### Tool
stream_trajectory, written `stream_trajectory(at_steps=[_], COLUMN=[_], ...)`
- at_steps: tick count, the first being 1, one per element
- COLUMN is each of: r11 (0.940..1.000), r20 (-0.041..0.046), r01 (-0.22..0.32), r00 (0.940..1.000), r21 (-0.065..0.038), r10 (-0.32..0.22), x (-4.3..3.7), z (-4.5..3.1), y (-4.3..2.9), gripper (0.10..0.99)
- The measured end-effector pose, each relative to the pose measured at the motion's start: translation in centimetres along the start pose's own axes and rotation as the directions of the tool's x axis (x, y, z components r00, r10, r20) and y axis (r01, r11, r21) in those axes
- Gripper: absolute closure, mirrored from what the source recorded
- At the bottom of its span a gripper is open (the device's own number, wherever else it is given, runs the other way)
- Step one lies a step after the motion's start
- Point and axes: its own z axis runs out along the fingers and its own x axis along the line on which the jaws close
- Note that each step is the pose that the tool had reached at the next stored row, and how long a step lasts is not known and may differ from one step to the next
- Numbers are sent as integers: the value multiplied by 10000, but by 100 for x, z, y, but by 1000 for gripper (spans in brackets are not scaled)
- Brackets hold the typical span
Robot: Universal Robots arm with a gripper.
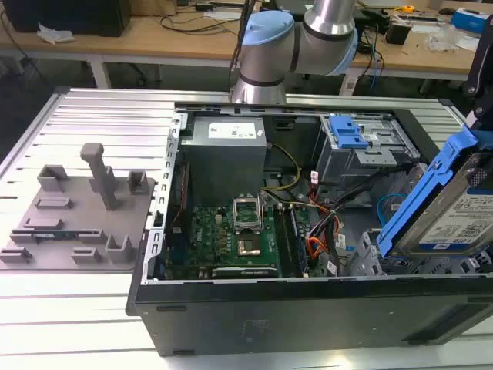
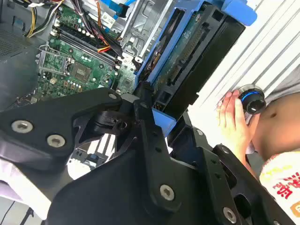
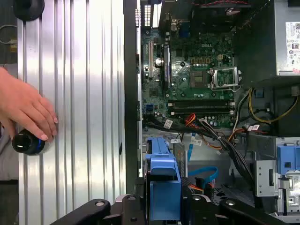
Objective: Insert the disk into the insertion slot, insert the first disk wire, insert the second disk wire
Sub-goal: 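Insert the disk into the insertion slot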
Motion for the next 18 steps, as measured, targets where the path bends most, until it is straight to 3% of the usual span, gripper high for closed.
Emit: stream_trajectory(at_steps=[9, 12, 16, 17, 18], r11=[10000, 10000, 9999, 9998, 9998], r20=[0, 46, 199, 344, 406], r01=[0, 5, 22, 33, 36], r00=[10000, 10000, 9998, 9994, 9992], r21=[1, 45, 144, 202, 219], r10=[0, -6, -25, -40, -45], x=[0, 0, 1, 1, 0], z=[0, -1, 2, 1, 1], y=[0, 11, 33, 40, 41], gripper=[722, 722, 722, 722, 722])
